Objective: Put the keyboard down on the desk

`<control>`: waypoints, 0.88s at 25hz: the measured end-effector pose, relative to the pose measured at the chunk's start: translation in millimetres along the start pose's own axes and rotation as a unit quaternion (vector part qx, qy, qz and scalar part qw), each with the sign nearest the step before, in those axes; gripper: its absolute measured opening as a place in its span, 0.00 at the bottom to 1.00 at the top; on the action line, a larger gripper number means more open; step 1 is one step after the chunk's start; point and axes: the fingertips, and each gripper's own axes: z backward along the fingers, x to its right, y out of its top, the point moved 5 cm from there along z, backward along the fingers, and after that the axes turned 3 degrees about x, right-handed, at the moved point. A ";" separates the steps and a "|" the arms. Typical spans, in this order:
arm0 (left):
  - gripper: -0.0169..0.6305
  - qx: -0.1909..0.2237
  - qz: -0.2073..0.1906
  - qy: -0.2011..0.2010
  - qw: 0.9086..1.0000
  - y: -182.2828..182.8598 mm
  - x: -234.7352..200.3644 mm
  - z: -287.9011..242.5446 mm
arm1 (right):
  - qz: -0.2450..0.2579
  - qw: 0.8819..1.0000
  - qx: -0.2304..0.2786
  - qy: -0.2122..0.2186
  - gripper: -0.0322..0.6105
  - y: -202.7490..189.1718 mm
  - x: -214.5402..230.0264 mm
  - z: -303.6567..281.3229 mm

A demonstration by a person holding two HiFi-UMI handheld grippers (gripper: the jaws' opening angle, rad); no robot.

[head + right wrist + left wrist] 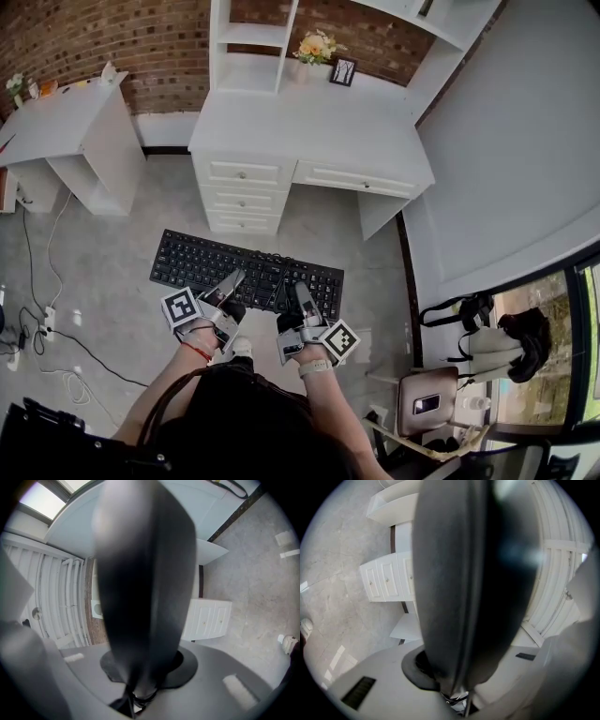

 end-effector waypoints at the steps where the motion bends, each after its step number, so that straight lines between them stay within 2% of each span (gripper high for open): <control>1: 0.10 0.001 -0.002 0.000 1.000 5.6 -0.5 -5.7 | 0.001 1.000 -0.001 -0.001 0.17 2.1 1.3 -7.9; 9: 0.10 0.010 -0.004 -0.009 1.000 46.0 -2.2 -37.7 | 0.004 1.000 -0.009 0.008 0.17 6.5 0.2 -62.9; 22: 0.10 0.008 0.015 0.005 1.000 56.9 -17.0 -66.1 | 0.001 1.000 -0.009 -0.012 0.17 22.0 13.1 -88.2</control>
